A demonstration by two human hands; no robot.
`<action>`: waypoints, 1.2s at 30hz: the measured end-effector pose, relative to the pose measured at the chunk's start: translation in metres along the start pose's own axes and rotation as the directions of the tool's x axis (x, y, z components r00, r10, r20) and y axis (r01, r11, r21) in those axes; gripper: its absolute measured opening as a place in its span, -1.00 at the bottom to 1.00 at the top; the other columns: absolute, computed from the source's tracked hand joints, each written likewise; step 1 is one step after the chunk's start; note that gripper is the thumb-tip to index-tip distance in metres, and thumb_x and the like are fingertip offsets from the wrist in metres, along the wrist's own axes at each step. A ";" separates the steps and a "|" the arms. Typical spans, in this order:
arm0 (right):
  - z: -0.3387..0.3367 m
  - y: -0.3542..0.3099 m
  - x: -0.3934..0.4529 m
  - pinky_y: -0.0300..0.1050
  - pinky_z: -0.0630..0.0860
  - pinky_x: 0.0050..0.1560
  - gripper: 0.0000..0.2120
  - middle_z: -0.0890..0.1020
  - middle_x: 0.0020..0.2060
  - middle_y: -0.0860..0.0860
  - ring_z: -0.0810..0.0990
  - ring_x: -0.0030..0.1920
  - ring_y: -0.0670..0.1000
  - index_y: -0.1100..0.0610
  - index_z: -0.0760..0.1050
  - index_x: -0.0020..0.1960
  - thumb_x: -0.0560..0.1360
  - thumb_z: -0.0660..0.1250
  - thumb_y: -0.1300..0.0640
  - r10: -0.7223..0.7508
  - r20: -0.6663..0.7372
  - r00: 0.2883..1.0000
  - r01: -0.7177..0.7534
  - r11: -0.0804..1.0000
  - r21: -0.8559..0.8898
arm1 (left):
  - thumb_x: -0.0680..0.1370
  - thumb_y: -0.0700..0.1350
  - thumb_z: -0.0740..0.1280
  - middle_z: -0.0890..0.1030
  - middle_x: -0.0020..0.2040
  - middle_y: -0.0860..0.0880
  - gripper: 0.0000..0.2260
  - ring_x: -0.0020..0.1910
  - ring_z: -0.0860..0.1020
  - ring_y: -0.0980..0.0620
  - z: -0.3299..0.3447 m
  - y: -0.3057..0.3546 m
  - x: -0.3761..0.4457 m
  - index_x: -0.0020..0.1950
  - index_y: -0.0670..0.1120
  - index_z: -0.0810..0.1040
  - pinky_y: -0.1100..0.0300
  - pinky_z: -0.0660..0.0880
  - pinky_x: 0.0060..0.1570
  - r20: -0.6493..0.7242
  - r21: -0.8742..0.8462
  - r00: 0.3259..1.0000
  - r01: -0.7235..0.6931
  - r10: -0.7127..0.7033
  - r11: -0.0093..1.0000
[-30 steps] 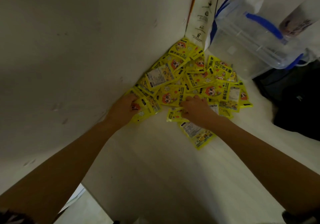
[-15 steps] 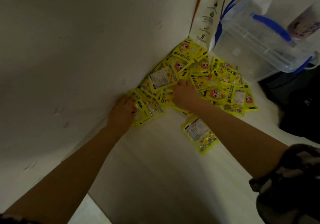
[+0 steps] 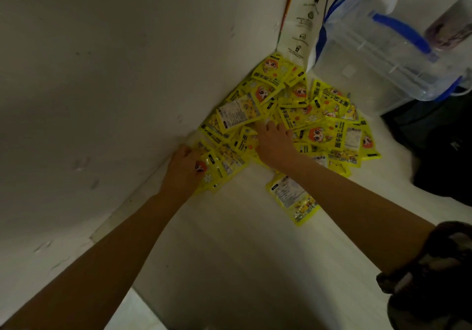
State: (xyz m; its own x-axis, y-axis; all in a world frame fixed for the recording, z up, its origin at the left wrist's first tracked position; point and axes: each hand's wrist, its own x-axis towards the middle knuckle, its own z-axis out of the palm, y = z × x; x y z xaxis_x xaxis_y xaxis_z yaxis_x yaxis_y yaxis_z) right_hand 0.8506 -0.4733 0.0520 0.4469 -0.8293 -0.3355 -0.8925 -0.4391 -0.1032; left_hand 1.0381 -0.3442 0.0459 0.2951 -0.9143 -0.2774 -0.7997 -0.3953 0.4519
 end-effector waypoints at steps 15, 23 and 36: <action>-0.035 0.026 -0.039 0.07 0.47 0.02 -0.71 0.44 0.09 0.16 0.51 0.04 0.20 0.22 0.36 0.23 0.58 0.22 0.10 -0.048 0.020 0.999 0.040 0.954 0.298 | 0.43 -0.26 0.45 0.56 -0.06 -0.08 -0.71 -0.21 0.51 0.03 -0.022 0.015 -0.007 0.11 -0.21 0.51 0.47 0.33 -0.41 -0.002 -0.295 0.970 0.230 -0.241 0.927; -0.033 0.064 -0.094 -0.01 0.44 -0.01 -0.70 0.55 0.07 0.15 0.54 0.08 0.17 0.24 0.40 0.21 0.54 0.29 0.13 0.185 0.086 0.979 -0.198 0.768 0.609 | 0.41 -0.34 0.45 0.52 -0.14 -0.01 -0.56 -0.25 0.54 0.12 -0.020 0.036 -0.011 0.20 0.00 0.46 0.44 0.42 -0.54 0.094 -0.530 0.981 0.192 -0.167 0.826; 0.025 0.077 -0.130 -0.05 0.28 0.26 -0.60 0.41 0.28 0.19 0.36 0.30 0.22 0.17 0.44 0.28 0.51 0.31 0.01 0.253 0.230 0.940 -0.329 0.851 0.410 | 0.36 -0.10 0.51 0.52 0.19 -0.14 -0.73 0.07 0.56 -0.12 0.011 0.037 0.014 -0.01 -0.17 0.61 0.04 0.49 0.08 0.047 -0.077 0.986 0.162 -0.159 0.984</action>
State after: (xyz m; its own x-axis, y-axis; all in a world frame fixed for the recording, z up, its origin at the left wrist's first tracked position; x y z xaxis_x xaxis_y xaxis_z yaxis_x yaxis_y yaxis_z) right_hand 0.7219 -0.3908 0.0643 0.1803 -0.8108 -0.5569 -0.9317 0.0407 -0.3609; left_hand 1.0069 -0.3708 0.0489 0.3935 -0.8347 -0.3852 -0.6984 -0.5439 0.4652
